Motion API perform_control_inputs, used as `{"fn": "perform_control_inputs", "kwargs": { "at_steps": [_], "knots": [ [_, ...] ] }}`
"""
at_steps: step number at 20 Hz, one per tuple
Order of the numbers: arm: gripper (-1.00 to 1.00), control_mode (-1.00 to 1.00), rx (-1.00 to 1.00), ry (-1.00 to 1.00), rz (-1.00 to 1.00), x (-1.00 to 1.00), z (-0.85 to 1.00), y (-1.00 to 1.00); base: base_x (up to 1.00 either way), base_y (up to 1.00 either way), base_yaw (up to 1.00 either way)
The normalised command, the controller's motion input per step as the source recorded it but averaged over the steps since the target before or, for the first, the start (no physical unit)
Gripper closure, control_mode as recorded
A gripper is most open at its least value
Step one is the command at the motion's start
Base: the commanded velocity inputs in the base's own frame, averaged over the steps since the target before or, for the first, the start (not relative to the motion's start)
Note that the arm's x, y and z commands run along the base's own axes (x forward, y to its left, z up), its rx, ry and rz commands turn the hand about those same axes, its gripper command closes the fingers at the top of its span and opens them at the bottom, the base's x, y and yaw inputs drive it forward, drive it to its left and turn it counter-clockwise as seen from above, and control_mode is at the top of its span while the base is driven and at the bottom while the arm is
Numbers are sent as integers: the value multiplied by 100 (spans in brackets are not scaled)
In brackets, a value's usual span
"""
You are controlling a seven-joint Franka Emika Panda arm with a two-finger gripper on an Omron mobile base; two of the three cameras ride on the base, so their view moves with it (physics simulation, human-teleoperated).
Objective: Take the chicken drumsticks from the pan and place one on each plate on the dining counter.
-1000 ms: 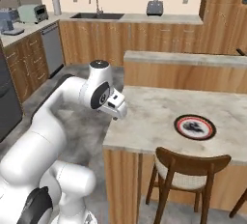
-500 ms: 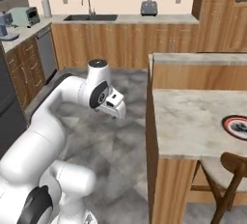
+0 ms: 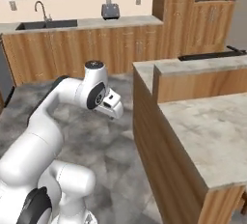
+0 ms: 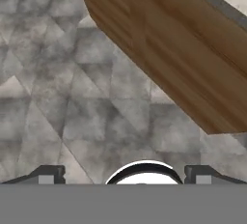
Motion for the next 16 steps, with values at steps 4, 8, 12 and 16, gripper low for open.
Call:
{"fn": "perform_control_inputs", "kwargs": {
  "at_steps": [4, 8, 12, 16],
  "knots": [
    [-100, 100, 0, 0, 0, 0, 0, 0, 100, 100, -46],
    [-100, 100, 0, 0, 0, 0, 0, 0, 100, 100, -47],
    [-100, 100, 0, 0, 0, 0, 0, 0, 100, 100, -47],
    [-100, 100, 0, 0, 0, 0, 0, 0, 100, 100, -46]
  ]
}}
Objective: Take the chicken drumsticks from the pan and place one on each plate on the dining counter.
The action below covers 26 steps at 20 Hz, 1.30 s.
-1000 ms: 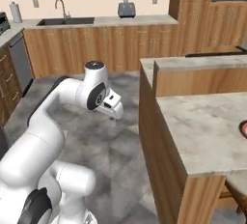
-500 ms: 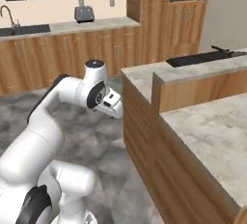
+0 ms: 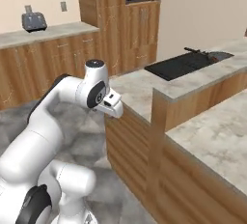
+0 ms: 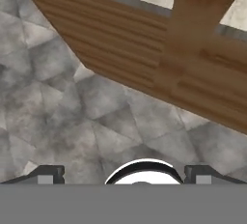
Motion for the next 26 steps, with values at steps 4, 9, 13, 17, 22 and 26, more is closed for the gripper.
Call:
{"fn": "perform_control_inputs", "kwargs": {
  "at_steps": [4, 9, 13, 17, 22, 26],
  "knots": [
    [-100, 100, 0, 0, 0, 0, 0, 0, 98, 100, -44],
    [-100, 100, 0, 0, 0, 0, 0, 0, 80, 100, -42],
    [-100, 100, 0, 0, 0, 0, 0, 0, 65, 100, -42],
    [-100, 100, 0, 0, 0, 0, 0, 0, 59, 100, -44],
    [-100, 100, 0, 0, 0, 0, 0, 0, 50, 100, -46],
    [-100, 100, 0, 0, 0, 0, 0, 0, 55, 100, -47]
  ]
}}
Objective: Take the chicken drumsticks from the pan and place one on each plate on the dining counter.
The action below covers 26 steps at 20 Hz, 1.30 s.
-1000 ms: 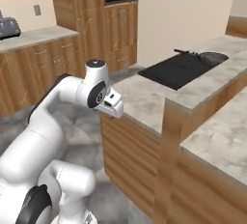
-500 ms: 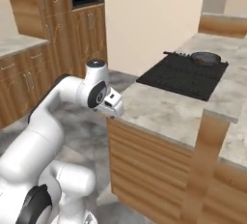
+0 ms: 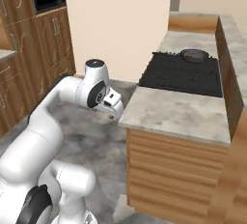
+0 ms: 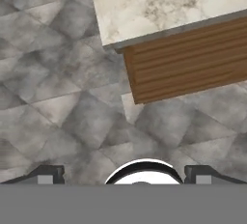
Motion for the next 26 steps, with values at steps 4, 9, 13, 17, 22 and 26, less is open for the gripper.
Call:
{"fn": "perform_control_inputs", "kwargs": {
  "at_steps": [4, 9, 13, 17, 22, 26],
  "knots": [
    [-100, 100, 0, 0, 0, 0, 0, 0, 68, 100, -51],
    [-100, 100, 0, 0, 0, 0, 0, 0, 87, 100, -55],
    [-100, 100, 0, 0, 0, 0, 0, 0, 90, 100, -57],
    [-100, 100, 0, 0, 0, 0, 0, 0, 79, 100, -56],
    [-100, 100, 0, 0, 0, 0, 0, 0, 58, 100, -51],
    [-100, 100, 0, 0, 0, 0, 0, 0, 37, 97, -46]
  ]
}}
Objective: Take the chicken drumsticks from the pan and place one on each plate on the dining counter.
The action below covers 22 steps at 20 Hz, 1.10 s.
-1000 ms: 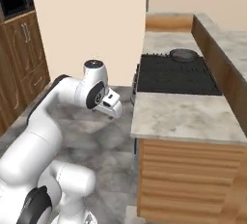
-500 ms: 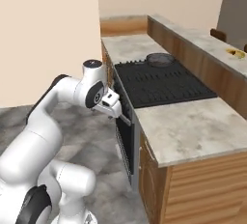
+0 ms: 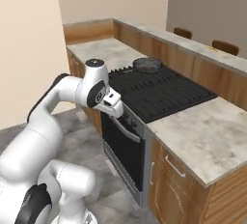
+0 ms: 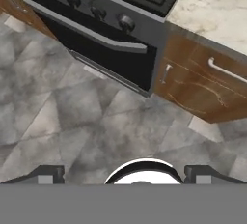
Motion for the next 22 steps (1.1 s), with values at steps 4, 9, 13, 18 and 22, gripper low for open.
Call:
{"fn": "perform_control_inputs", "kwargs": {
  "at_steps": [4, 9, 13, 18, 22],
  "knots": [
    [-100, 100, 0, 0, 0, 0, 0, 0, 33, 94, -45],
    [-100, 100, 0, 0, 0, 0, 0, 0, 47, 86, -44],
    [-100, 100, 0, 0, 0, 0, 0, 0, 55, 87, -45],
    [-100, 100, 0, 0, 0, 0, 0, 0, 37, 67, -42],
    [-100, 100, 0, 0, 0, 0, 0, 0, 38, 49, -40]
  ]
}}
